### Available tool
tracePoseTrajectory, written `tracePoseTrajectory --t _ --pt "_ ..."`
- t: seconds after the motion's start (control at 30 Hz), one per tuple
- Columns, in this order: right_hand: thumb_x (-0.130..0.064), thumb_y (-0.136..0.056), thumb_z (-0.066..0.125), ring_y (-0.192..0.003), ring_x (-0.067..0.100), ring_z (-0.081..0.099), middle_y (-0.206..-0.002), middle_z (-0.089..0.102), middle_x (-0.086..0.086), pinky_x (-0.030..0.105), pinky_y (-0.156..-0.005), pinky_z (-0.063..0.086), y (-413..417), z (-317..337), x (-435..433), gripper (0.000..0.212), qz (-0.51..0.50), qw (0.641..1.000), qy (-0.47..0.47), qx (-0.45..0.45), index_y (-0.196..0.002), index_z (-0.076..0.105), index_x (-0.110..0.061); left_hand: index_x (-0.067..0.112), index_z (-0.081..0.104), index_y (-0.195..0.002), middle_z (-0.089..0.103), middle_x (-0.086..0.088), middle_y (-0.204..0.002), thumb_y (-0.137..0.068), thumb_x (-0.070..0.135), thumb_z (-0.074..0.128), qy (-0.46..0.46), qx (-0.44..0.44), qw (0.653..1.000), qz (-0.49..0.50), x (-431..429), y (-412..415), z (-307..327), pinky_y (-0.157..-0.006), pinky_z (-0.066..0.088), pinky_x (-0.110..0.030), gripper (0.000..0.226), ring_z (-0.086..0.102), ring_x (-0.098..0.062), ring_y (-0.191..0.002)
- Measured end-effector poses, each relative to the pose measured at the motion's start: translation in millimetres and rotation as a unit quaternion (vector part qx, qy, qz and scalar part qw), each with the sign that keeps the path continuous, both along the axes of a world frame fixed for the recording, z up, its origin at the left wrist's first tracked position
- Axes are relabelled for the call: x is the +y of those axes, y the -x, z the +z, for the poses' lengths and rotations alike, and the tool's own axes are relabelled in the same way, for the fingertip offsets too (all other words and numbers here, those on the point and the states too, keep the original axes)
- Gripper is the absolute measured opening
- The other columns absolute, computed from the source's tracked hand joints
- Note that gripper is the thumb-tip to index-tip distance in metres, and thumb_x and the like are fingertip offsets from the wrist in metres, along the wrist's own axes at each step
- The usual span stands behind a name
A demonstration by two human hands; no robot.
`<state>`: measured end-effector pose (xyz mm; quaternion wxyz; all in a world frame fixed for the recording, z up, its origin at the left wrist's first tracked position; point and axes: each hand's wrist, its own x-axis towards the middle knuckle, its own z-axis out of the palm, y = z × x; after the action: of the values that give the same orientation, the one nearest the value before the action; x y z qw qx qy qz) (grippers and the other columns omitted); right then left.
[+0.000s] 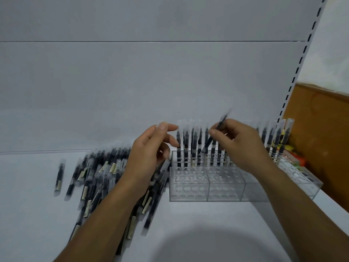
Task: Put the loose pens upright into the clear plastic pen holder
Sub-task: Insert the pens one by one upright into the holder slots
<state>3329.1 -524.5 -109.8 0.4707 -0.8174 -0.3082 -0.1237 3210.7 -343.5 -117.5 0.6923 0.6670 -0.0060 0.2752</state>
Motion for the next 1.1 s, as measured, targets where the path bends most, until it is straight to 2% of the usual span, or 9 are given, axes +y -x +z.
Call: tracePoseTrajectory --t 0.17,0.23,0.33,0.5,0.67,0.73,0.83,0.97,1.1 --pt "-0.043 -0.092 0.062 -0.055 -0.003 0.047 -0.065 0.056 -0.018 0.016 -0.052 0.031 0 -5 11 0.019 -0.014 0.989 0.130 -0.068 -0.094 0.066 -0.025 0.028 0.073 -0.097 0.067 0.000 -0.078 -0.086 0.057 0.050 0.001 -0.013 1.000 -0.025 0 -1 -1 -0.046 0.037 -0.017 0.039 0.047 -0.008 -0.054" --pt "-0.044 -0.092 0.061 -0.061 -0.003 0.049 -0.073 0.061 -0.018 0.018 -0.055 0.033 0 -7 16 0.021 -0.005 0.980 0.179 -0.083 -0.094 0.066 -0.023 0.027 0.072 -0.098 0.066 -0.001 -0.077 -0.091 0.050 0.046 0.001 -0.018 1.000 -0.025 0 -2 -1 -0.047 0.037 -0.017 0.035 0.047 -0.008 -0.053" --pt "-0.044 -0.092 0.061 -0.067 0.006 0.055 -0.088 0.071 -0.006 0.022 -0.057 0.037 2 -9 23 0.024 -0.009 0.971 0.220 -0.092 -0.093 0.065 -0.021 0.024 0.071 -0.101 0.065 -0.001 -0.076 -0.094 0.046 0.045 -0.006 -0.029 0.999 -0.024 -1 -1 -2 -0.048 0.037 -0.017 0.035 0.046 -0.009 -0.053" --pt "-0.048 -0.090 0.063 -0.069 0.006 0.058 -0.081 0.070 -0.006 0.021 -0.060 0.043 2 -9 19 0.031 -0.012 0.971 0.225 -0.075 -0.093 0.070 -0.019 0.021 0.067 -0.106 0.061 -0.001 -0.074 -0.097 0.041 0.043 0.028 -0.060 0.998 -0.018 0 -2 -1 -0.048 0.037 -0.020 0.032 0.044 -0.011 -0.053" --pt "-0.050 -0.089 0.063 -0.070 -0.003 0.056 -0.083 0.066 -0.017 0.018 -0.065 0.042 2 -6 4 0.030 -0.018 0.982 0.180 -0.051 -0.103 0.071 -0.026 0.018 0.060 -0.110 0.064 0.001 -0.077 -0.096 0.040 0.045 0.086 -0.089 0.992 -0.034 -1 0 9 -0.055 0.041 -0.023 0.029 0.052 -0.013 -0.061" --pt "-0.047 -0.089 0.064 -0.062 -0.003 0.056 -0.073 0.065 -0.020 0.016 -0.063 0.044 5 -2 -3 0.020 -0.006 0.994 0.093 -0.062 -0.094 0.073 -0.029 0.018 0.057 -0.111 0.068 0.001 -0.083 -0.094 0.041 0.047 0.063 -0.093 0.993 -0.031 -5 -2 17 -0.062 0.048 -0.022 0.031 0.061 -0.012 -0.070" --pt "-0.041 -0.086 0.068 -0.055 0.001 0.052 -0.069 0.066 -0.020 0.010 -0.056 0.041 17 5 -4 0.012 0.106 0.993 -0.044 -0.026 -0.086 0.074 -0.030 0.020 0.056 -0.109 0.072 0.000 -0.092 -0.099 0.035 0.043 0.018 -0.094 0.995 -0.031 -16 -7 25 -0.069 0.051 -0.021 0.022 0.067 -0.014 -0.083" --pt "-0.036 -0.081 0.074 -0.056 0.002 0.052 -0.074 0.068 -0.013 0.012 -0.056 0.041 28 6 2 0.015 0.182 0.981 -0.061 -0.021 -0.091 0.075 -0.025 0.023 0.056 -0.107 0.073 -0.001 -0.103 -0.101 0.031 0.041 -0.021 -0.093 0.994 -0.052 -39 -14 26 -0.080 0.054 -0.024 0.018 0.068 -0.015 -0.096" --pt "-0.019 -0.081 0.078 -0.058 0.003 0.052 -0.069 0.066 -0.011 0.018 -0.058 0.044 26 3 2 0.007 0.177 0.979 -0.101 0.005 -0.084 0.072 -0.017 0.021 0.057 -0.111 0.073 0.000 -0.108 -0.103 0.029 0.041 -0.013 -0.105 0.992 -0.070 -56 -20 27 -0.075 0.053 -0.019 0.019 0.067 -0.014 -0.104"
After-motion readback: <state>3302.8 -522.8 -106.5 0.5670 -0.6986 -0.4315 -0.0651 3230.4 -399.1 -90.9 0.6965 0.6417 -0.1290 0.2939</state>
